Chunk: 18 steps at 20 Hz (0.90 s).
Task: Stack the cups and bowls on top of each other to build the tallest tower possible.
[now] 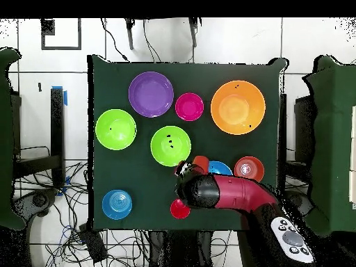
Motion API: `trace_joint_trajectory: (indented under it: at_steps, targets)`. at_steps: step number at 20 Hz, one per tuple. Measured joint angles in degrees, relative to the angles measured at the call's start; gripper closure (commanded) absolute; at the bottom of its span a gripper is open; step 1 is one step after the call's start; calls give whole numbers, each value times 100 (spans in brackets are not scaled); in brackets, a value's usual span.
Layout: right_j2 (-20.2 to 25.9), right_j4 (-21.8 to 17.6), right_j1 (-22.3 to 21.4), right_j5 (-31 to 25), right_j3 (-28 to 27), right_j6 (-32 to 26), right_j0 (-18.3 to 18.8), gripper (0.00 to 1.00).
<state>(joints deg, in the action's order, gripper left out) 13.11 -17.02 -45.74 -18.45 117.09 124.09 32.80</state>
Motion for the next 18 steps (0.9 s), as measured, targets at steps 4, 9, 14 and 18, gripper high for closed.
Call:
trace_joint_trajectory:
  at_steps: [4,9,14,18]
  targets:
    - [104,-101,-9,-17,-92,0,116,100]
    - [209,-290,-8,-19,-239,0,238,100]
    - [248,-394,-18,-19,-349,0,285,100]
    - [247,-394,-130,-19,-287,0,225,100]
